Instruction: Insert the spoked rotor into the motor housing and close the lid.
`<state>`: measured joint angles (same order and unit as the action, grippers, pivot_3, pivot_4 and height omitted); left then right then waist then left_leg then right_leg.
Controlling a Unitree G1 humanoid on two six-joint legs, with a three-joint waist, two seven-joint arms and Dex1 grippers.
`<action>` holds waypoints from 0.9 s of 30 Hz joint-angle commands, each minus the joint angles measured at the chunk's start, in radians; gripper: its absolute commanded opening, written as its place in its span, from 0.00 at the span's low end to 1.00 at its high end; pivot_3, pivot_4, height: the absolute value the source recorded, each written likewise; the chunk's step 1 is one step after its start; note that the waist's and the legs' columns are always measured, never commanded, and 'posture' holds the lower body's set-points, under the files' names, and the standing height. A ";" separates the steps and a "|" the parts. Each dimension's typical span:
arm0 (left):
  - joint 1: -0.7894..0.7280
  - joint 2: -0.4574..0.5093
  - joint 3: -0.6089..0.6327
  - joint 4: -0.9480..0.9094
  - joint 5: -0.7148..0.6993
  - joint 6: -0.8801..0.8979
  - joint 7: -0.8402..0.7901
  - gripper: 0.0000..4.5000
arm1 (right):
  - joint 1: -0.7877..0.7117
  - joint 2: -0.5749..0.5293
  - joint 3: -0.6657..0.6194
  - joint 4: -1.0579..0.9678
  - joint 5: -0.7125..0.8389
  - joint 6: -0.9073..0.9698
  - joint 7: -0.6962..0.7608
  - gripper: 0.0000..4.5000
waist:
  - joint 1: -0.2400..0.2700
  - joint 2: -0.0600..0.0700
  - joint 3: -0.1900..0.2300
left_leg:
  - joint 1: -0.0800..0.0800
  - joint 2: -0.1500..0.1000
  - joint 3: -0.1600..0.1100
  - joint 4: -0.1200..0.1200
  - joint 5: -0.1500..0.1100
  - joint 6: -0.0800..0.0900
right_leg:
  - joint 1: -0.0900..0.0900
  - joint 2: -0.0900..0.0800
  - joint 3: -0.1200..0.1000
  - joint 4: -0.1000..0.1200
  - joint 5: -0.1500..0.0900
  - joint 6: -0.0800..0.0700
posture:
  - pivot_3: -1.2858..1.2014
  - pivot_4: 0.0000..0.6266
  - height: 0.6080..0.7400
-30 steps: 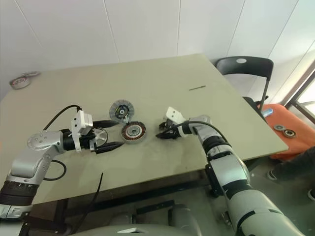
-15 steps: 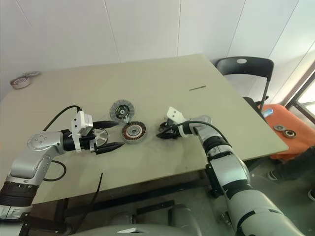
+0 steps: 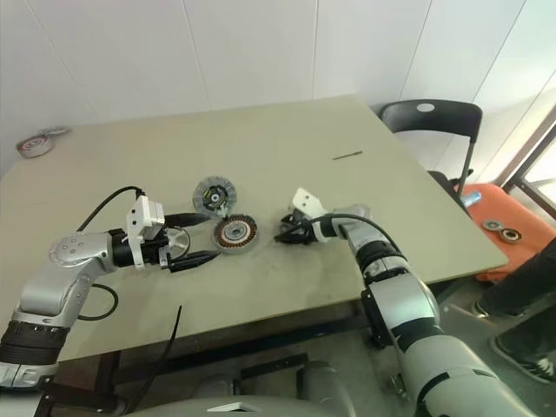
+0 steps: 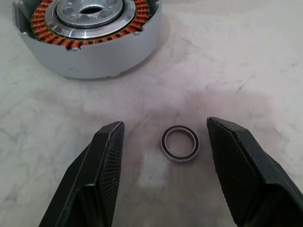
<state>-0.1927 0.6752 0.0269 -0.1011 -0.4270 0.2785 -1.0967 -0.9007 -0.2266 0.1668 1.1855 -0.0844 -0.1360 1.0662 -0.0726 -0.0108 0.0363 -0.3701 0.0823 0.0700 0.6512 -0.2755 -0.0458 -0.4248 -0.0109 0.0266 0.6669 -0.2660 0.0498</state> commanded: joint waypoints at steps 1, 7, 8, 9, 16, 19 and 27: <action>-0.004 0.000 0.023 -0.029 -0.018 -0.004 0.007 1.00 | -0.018 0.008 -0.017 -0.005 0.007 -0.010 -0.011 0.64 | 0.000 0.000 0.000 | 0.000 0.000 0.000 0.000 0.000 0.000 | 0.000 0.000 0.000 0.000 0.000 0.000 | 0.52 0.00 1.00; 0.000 0.000 0.026 -0.033 -0.021 -0.002 0.012 1.00 | -0.016 -0.001 -0.016 0.000 0.002 -0.012 -0.018 0.64 | 0.000 0.000 0.000 | 0.000 0.000 0.000 0.000 0.000 0.000 | 0.000 0.000 0.000 0.000 0.000 0.000 | 0.52 0.00 1.00; 0.001 0.000 0.026 -0.033 -0.021 -0.002 0.012 1.00 | -0.015 -0.004 -0.015 0.002 0.000 -0.012 -0.021 0.64 | 0.000 0.000 0.000 | 0.000 0.000 0.000 0.000 0.000 0.000 | 0.000 0.000 0.000 0.000 0.000 0.000 | 0.52 0.00 1.00; 0.002 0.000 0.027 -0.034 -0.022 -0.002 0.012 1.00 | -0.015 -0.007 -0.015 0.004 0.000 -0.009 -0.022 0.64 | 0.000 0.000 0.000 | 0.000 0.000 0.000 0.000 0.000 0.000 | 0.000 0.000 0.000 0.000 0.000 0.000 | 0.52 0.00 1.00; 0.003 0.003 0.029 -0.032 -0.024 -0.002 0.009 1.00 | -0.008 -0.021 -0.011 0.017 -0.009 -0.002 -0.024 0.64 | 0.001 0.000 0.000 | 0.000 0.000 0.000 0.000 0.000 0.000 | 0.000 0.000 0.000 0.000 0.000 0.000 | 0.52 0.00 1.00; 0.002 0.007 0.031 -0.030 -0.024 -0.002 0.005 1.00 | -0.009 -0.024 -0.012 0.017 -0.008 0.000 -0.019 0.64 | 0.001 0.000 0.000 | 0.000 0.000 0.000 0.000 0.000 0.000 | 0.000 0.000 0.000 0.000 0.000 0.000 | 0.52 0.00 1.00; -0.010 0.027 0.036 -0.014 -0.022 -0.007 -0.016 1.00 | -0.009 -0.033 -0.009 0.010 -0.008 0.000 0.005 0.64 | 0.002 0.000 0.000 | 0.000 0.000 0.000 0.000 0.000 0.000 | 0.000 0.000 0.000 0.000 0.000 0.000 | 0.52 0.00 1.00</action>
<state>-0.1806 0.6883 0.0272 -0.1004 -0.4277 0.2787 -1.1048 -0.9007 -0.2387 0.1650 1.1937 -0.0860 -0.1368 1.0674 -0.0708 -0.0108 0.0363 -0.3701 0.0822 0.0700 0.6514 -0.2755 -0.0458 -0.4245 -0.0110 0.0266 0.6669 -0.2660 0.0499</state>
